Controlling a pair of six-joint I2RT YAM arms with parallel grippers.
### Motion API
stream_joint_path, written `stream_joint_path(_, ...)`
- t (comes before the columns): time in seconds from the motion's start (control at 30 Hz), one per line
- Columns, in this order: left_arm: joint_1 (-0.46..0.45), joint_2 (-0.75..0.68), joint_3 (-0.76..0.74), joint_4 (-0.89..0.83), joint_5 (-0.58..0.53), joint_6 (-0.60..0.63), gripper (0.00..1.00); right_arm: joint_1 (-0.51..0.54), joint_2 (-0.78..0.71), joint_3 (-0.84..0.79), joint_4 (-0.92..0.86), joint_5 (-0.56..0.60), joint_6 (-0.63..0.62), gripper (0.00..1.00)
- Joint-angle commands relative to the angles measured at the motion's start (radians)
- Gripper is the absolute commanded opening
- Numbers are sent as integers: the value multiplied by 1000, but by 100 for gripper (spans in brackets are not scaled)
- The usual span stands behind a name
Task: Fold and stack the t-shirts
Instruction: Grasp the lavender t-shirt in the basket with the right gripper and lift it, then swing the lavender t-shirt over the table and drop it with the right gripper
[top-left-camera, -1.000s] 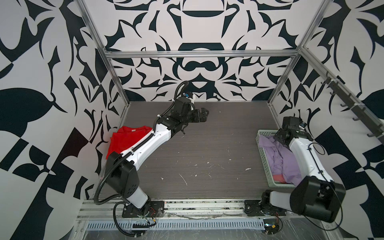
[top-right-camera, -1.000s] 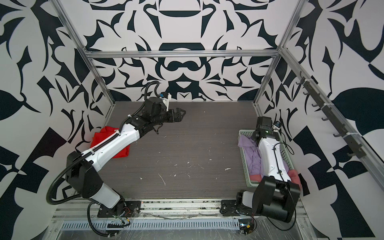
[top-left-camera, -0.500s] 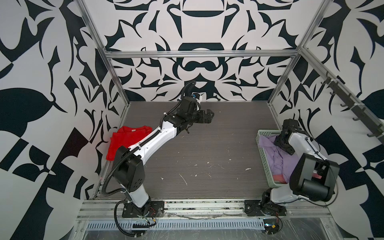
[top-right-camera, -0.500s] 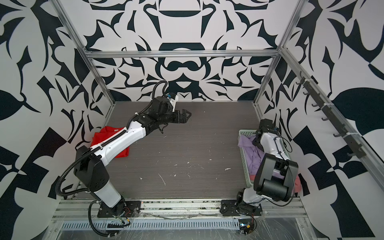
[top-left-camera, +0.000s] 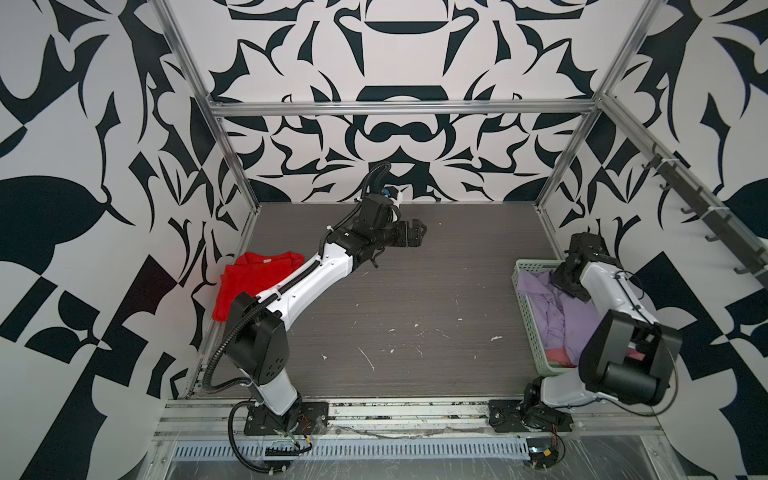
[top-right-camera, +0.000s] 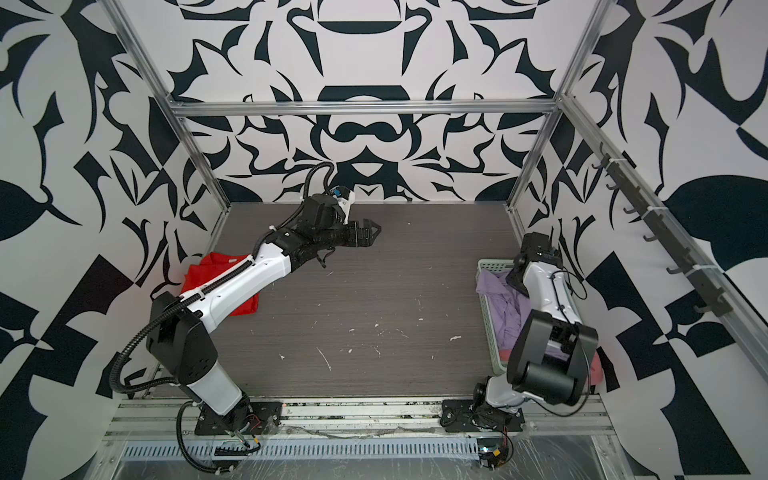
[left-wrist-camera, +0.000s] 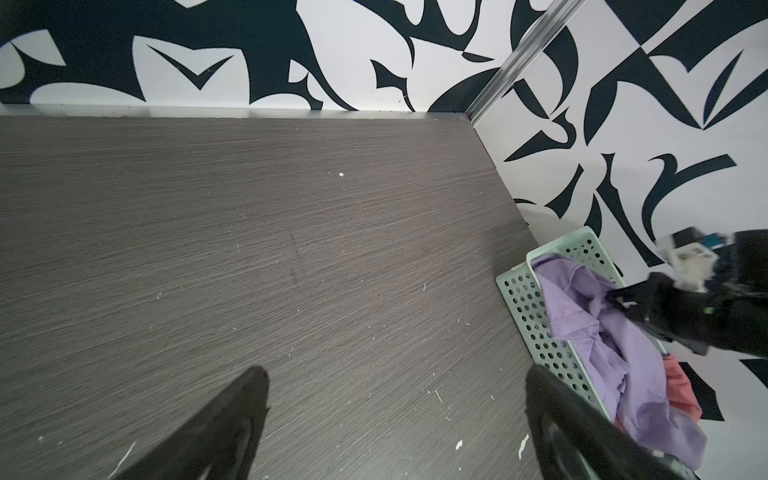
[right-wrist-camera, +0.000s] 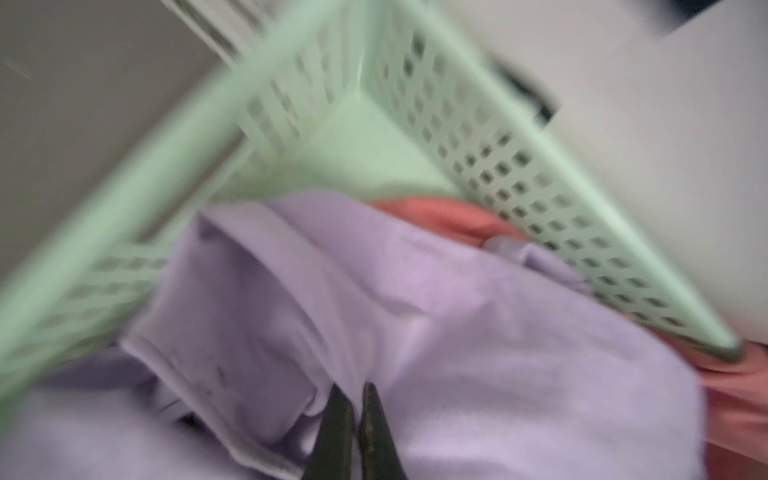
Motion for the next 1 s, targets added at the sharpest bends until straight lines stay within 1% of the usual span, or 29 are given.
stream_joint_path(0.0, -2, -42, -30, 13, -9, -17, 99, -2, -158, 187, -72, -33, -31, 0)
stream_joint_path(0.03, -2, -43, -32, 15, -10, -18, 99, -2, -181, 233, -94, -57, -35, 0)
stream_joint_path(0.2, -2, -49, -37, 21, -10, -18, 99, 0, -268, 451, -145, -280, 6, 0)
stream_joint_path(0.23, -2, -52, -37, 21, -12, -17, 99, 1, -276, 489, -141, -336, 18, 0)
stream_joint_path(0.27, -2, -56, -40, 24, -15, -18, 99, 5, -280, 536, -129, -416, 31, 0)
stream_joint_path(0.3, -1, -61, -44, 30, -21, -20, 99, 17, -277, 593, -107, -492, 48, 0)
stream_joint_path(0.37, -1, -75, -59, 52, -38, -30, 99, 53, -255, 703, -51, -606, 80, 0)
stream_joint_path(0.47, 6, -102, -84, 87, -69, -58, 99, 140, -178, 927, 64, -722, 131, 0)
stream_joint_path(0.53, 18, -130, -108, 124, -87, -89, 99, 199, -104, 1094, 173, -803, 195, 0)
stream_joint_path(0.6, 40, -172, -149, 174, -103, -136, 99, 227, -10, 1259, 352, -906, 337, 0)
stream_joint_path(0.63, 55, -194, -169, 194, -111, -161, 99, 234, 40, 1336, 424, -936, 403, 0)
stream_joint_path(0.7, 95, -247, -222, 242, -120, -213, 99, 247, 157, 1554, 507, -953, 520, 0)
stream_joint_path(0.77, 131, -300, -269, 275, -129, -248, 99, 254, 236, 1678, 569, -957, 599, 0)
stream_joint_path(0.8, 147, -329, -289, 288, -133, -252, 99, 262, 251, 1687, 607, -957, 636, 0)
stream_joint_path(0.87, 163, -381, -310, 274, -156, -234, 99, 277, 230, 1613, 647, -957, 648, 0)
stream_joint_path(0.9, 165, -422, -312, 251, -178, -210, 99, 293, 197, 1538, 647, -949, 630, 0)
stream_joint_path(0.97, 165, -473, -308, 189, -229, -167, 99, 323, 112, 1314, 652, -927, 564, 0)
